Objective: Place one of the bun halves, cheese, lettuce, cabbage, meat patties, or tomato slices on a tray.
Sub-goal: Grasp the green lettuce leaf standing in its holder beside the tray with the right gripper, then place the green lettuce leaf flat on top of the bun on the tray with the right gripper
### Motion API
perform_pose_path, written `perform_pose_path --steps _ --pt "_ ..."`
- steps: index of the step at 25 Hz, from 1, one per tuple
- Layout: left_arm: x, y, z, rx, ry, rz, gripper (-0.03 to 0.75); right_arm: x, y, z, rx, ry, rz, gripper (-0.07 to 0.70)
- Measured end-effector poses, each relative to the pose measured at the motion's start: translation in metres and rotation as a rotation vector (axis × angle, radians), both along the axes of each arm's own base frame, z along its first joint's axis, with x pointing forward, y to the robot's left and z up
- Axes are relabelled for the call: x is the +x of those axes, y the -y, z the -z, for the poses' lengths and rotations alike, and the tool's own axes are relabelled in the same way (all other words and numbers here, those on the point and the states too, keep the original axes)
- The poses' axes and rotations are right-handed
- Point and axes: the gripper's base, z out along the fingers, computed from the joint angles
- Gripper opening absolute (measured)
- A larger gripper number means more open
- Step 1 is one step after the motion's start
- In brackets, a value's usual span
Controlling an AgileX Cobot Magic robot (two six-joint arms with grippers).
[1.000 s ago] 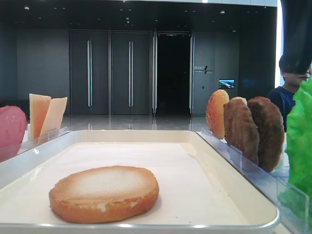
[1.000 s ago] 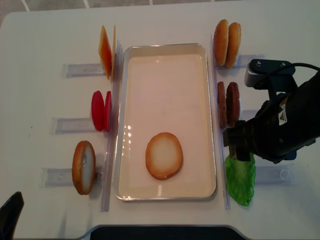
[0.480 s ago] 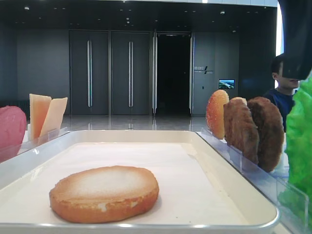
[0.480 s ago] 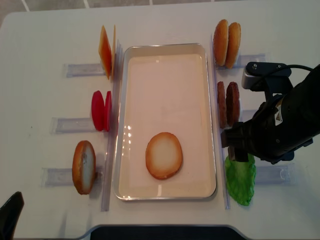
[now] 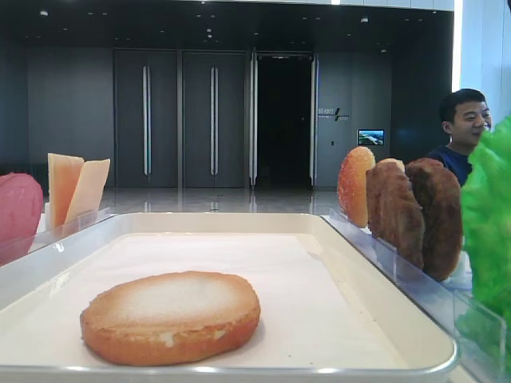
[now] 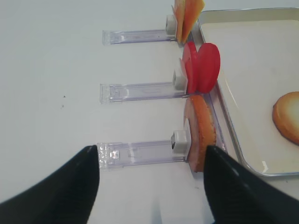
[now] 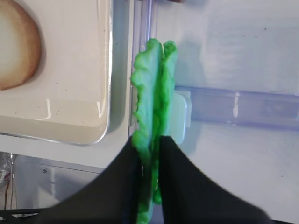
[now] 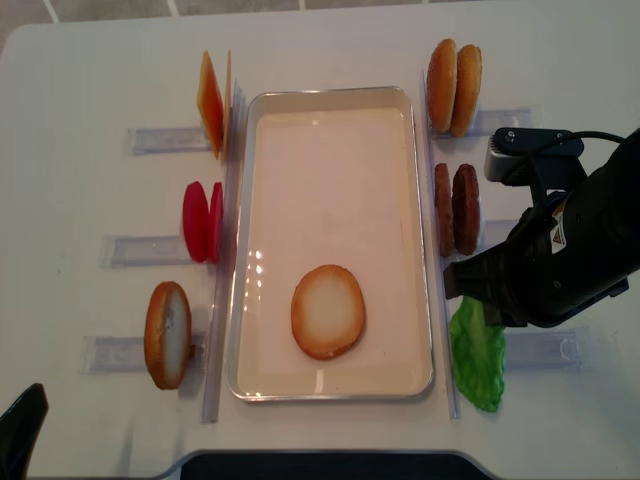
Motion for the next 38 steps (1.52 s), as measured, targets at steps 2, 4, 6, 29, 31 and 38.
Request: perform_pose_path --steps 2,4,6,29,31,38 --pt "0.0 0.0 0.0 0.0 0.0 0.0 0.534 0.0 0.0 0.0 -0.003 -0.005 -0.001 0.043" --pt "0.0 0.0 0.0 0.0 0.0 0.0 0.534 -0.001 0.001 0.0 -0.007 -0.011 -0.002 0.027" --pt "0.0 0.0 0.0 0.0 0.0 0.0 0.534 -0.001 0.001 0.0 -0.009 -0.014 -0.002 0.027" --pt "0.0 0.0 0.0 0.0 0.0 0.0 0.534 0.007 -0.009 -0.062 0.013 0.0 -0.021 0.027" --pt "0.0 0.0 0.0 0.0 0.0 0.0 0.534 0.007 -0.013 -0.068 0.028 0.018 -0.039 0.027" --pt "0.0 0.0 0.0 0.0 0.0 0.0 0.534 -0.003 -0.044 -0.076 0.184 0.1 -0.103 0.027"
